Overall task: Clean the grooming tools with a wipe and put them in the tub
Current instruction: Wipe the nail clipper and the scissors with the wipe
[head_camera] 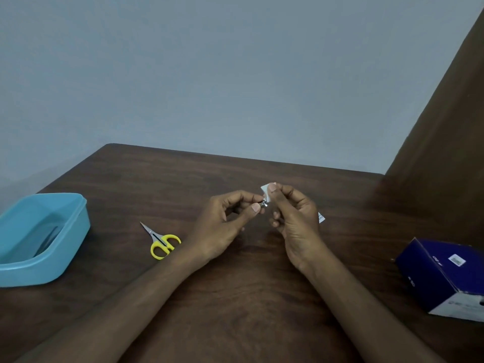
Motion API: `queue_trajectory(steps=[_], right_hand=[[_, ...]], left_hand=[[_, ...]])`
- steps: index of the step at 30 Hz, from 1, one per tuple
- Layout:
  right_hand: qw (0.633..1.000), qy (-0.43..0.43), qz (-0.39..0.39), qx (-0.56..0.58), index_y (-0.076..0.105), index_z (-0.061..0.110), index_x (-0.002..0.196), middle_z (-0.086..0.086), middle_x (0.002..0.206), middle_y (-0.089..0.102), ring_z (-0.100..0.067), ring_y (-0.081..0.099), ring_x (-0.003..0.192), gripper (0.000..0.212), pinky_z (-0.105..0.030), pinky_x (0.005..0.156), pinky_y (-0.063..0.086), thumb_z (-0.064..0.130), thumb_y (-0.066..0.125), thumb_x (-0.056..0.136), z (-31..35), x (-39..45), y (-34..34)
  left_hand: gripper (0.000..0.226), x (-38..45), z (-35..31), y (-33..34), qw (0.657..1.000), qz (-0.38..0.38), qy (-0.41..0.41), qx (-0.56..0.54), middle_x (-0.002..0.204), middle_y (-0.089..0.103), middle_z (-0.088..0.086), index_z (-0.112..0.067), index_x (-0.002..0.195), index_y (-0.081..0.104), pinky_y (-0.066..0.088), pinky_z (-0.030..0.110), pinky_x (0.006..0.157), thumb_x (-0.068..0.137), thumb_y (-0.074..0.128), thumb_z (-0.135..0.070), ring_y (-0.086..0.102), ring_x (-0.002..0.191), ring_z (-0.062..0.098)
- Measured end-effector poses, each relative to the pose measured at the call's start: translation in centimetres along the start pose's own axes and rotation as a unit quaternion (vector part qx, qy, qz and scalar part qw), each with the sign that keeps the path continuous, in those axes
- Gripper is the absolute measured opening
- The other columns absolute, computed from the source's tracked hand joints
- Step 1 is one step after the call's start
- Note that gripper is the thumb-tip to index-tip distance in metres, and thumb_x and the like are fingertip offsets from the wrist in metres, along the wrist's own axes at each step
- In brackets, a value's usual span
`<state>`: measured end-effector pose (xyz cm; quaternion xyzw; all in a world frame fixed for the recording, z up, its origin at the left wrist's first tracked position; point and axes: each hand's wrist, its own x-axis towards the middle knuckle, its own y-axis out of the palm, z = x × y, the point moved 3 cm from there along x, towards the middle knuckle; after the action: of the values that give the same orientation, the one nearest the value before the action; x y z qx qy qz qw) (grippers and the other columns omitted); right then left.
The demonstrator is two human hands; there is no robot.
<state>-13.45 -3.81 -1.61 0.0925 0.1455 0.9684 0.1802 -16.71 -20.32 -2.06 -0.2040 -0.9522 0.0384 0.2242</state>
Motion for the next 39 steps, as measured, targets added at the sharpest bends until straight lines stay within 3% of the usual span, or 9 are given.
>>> queue_trajectory(steps=[4, 10, 13, 17, 22, 26, 32, 36, 39], right_hand=[[1.000, 0.001, -0.013, -0.009, 0.076, 0.014, 0.096, 0.005, 0.079, 0.075, -0.006, 0.040, 0.049, 0.017, -0.021, 0.047, 0.032, 0.029, 0.070, 0.101, 0.3, -0.2, -0.1], [0.999, -0.021, 0.027, 0.020, 0.079, 0.022, 0.096, 0.005, 0.093, 0.077, -0.005, 0.041, 0.050, 0.012, -0.020, 0.046, 0.032, 0.030, 0.077, 0.088, 1.0, -0.7, 0.3], [0.999, -0.021, 0.029, 0.016, 0.079, 0.021, 0.097, 0.006, 0.103, 0.079, -0.005, 0.042, 0.050, 0.005, -0.020, 0.045, 0.032, 0.022, 0.076, 0.094, 1.1, -0.7, 0.2], [0.998, -0.039, 0.025, -0.031, 0.078, 0.017, 0.098, 0.008, 0.114, 0.081, -0.005, 0.043, 0.050, 0.005, -0.018, 0.045, 0.036, 0.014, 0.074, 0.098, 1.1, -0.6, -0.2], [0.993, -0.077, 0.011, -0.087, 0.081, 0.015, 0.109, -0.002, 0.090, 0.078, 0.001, 0.053, 0.055, 0.017, -0.015, 0.048, 0.040, 0.010, 0.080, 0.093, 1.2, -0.9, -0.5], [0.990, -0.074, 0.036, -0.117, 0.078, 0.011, 0.115, -0.015, 0.098, 0.077, 0.001, 0.060, 0.054, 0.028, -0.010, 0.051, 0.042, 0.003, 0.083, 0.089, 1.2, -1.2, -0.2], [0.991, -0.053, -0.038, -0.118, 0.081, 0.014, 0.093, -0.001, 0.080, 0.077, -0.005, 0.046, 0.050, 0.016, -0.020, 0.047, 0.040, 0.030, 0.081, 0.094, 0.3, -0.6, -0.8], [0.989, -0.077, -0.011, -0.126, 0.079, 0.021, 0.110, -0.003, 0.087, 0.081, -0.006, 0.066, 0.065, 0.022, -0.025, 0.063, 0.052, 0.022, 0.087, 0.089, 0.4, -0.7, -0.5], [0.984, -0.105, 0.001, -0.146, 0.077, 0.032, 0.109, -0.003, 0.085, 0.080, -0.032, 0.078, 0.081, 0.036, -0.047, 0.090, 0.061, 0.028, 0.094, 0.078, 0.2, -0.6, -0.4]], left_hand=[[0.014, -0.1, -0.5, 0.1, 1.000, 0.012, 0.011, 0.005, 0.096, 0.081, 0.000, -0.016, 0.114, 0.078, 0.056, 0.023, 0.067, 0.102, 0.071, -0.015, 0.069, 0.087, 0.005], [0.013, -0.4, -1.3, 0.2, 0.990, -0.032, -0.022, -0.132, 0.082, 0.076, -0.006, -0.003, 0.109, 0.078, 0.057, 0.019, 0.066, 0.096, 0.073, -0.004, 0.066, 0.074, 0.008], [0.012, -0.2, -1.8, 0.0, 0.986, -0.064, -0.011, -0.152, 0.081, 0.077, -0.007, -0.007, 0.102, 0.077, 0.055, 0.017, 0.065, 0.090, 0.078, -0.006, 0.070, 0.072, 0.008], [0.016, -0.4, -1.9, -1.1, 0.988, -0.103, 0.101, 0.057, 0.089, 0.078, -0.003, -0.016, 0.095, 0.080, 0.064, 0.032, 0.072, 0.084, 0.090, -0.013, 0.077, 0.084, 0.016], [0.014, -1.2, -3.0, -1.2, 0.929, -0.100, 0.254, 0.248, 0.094, 0.073, -0.003, -0.013, 0.096, 0.082, 0.060, 0.019, 0.072, 0.087, 0.088, -0.004, 0.073, 0.083, 0.006], [0.015, -1.6, -2.9, -1.3, 0.892, -0.074, 0.307, 0.324, 0.093, 0.074, -0.004, -0.013, 0.095, 0.083, 0.057, 0.026, 0.068, 0.086, 0.088, -0.002, 0.071, 0.080, 0.008], [0.014, -1.6, -2.5, -0.9, 0.885, -0.038, 0.314, 0.342, 0.098, 0.074, -0.001, -0.011, 0.098, 0.081, 0.058, 0.030, 0.073, 0.089, 0.085, 0.000, 0.073, 0.086, 0.012], [0.017, -1.4, -2.6, -1.0, 0.894, -0.037, 0.300, 0.330, 0.097, 0.073, -0.002, -0.010, 0.096, 0.080, 0.057, 0.028, 0.073, 0.087, 0.086, 0.003, 0.071, 0.085, 0.010], [0.019, -1.3, -2.5, -1.0, 0.894, -0.036, 0.301, 0.329, 0.096, 0.073, -0.002, -0.009, 0.095, 0.080, 0.057, 0.025, 0.075, 0.084, 0.088, 0.005, 0.071, 0.085, 0.008]])
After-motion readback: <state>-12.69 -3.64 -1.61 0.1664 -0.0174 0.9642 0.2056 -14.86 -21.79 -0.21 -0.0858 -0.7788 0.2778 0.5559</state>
